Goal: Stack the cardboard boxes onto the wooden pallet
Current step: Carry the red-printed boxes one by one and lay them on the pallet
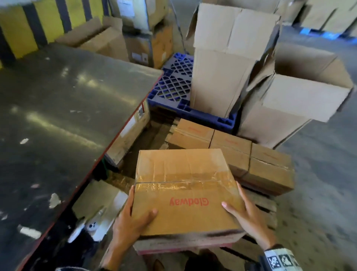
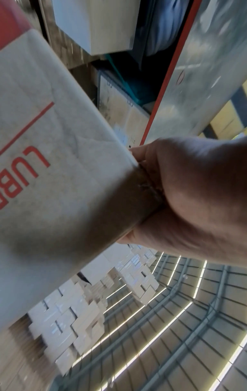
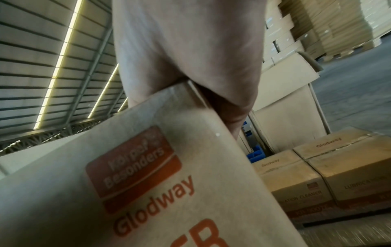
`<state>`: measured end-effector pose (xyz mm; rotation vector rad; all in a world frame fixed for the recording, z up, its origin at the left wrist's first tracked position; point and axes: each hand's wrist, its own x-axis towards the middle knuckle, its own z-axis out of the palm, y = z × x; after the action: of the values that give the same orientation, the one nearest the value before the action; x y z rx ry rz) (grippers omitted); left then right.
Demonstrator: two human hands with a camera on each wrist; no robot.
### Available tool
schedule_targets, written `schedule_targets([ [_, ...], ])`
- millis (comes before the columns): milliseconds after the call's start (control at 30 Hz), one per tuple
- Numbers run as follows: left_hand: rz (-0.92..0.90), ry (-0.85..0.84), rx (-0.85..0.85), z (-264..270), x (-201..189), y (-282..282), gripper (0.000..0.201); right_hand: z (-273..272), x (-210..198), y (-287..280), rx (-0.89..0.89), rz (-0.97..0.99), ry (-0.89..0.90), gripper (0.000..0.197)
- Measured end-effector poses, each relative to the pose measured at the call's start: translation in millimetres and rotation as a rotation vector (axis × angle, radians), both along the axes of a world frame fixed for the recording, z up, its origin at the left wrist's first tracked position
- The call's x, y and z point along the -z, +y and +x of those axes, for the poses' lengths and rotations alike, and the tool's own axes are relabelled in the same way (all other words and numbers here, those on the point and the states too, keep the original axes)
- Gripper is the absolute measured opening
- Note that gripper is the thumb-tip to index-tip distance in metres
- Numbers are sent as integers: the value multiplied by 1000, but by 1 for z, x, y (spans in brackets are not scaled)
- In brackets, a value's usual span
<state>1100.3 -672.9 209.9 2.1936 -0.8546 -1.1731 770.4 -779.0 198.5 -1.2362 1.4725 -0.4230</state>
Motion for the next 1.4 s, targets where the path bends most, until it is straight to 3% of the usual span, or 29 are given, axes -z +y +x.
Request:
schedule_targets([
  [233, -33, 33, 55, 72, 3, -85, 112, 67, -14, -34, 149, -58, 58, 89],
  [400, -40, 115, 111, 90, 41, -146, 112, 84, 21, -72, 218, -46, 60, 84],
  [567, 29, 165, 135, 103, 139, -212, 106, 89, 120, -120, 245, 25, 141, 87],
  [733, 165, 242, 155, 107, 257, -264, 99, 99, 236, -154, 238, 123, 196, 73],
  [900, 201, 212, 208, 110, 376, -304, 101, 105, 365, -175, 201, 142, 215, 86],
  [1000, 197, 215, 216, 115, 432, -316, 103, 110, 428, -179, 221, 150, 264, 106],
  [1200, 80, 242, 224, 119, 506, -342, 113, 122, 503, -201, 290, 65, 212, 116],
  [1400, -24, 254, 270, 124, 548, -356, 117, 126, 539, -212, 304, -33, 210, 119],
])
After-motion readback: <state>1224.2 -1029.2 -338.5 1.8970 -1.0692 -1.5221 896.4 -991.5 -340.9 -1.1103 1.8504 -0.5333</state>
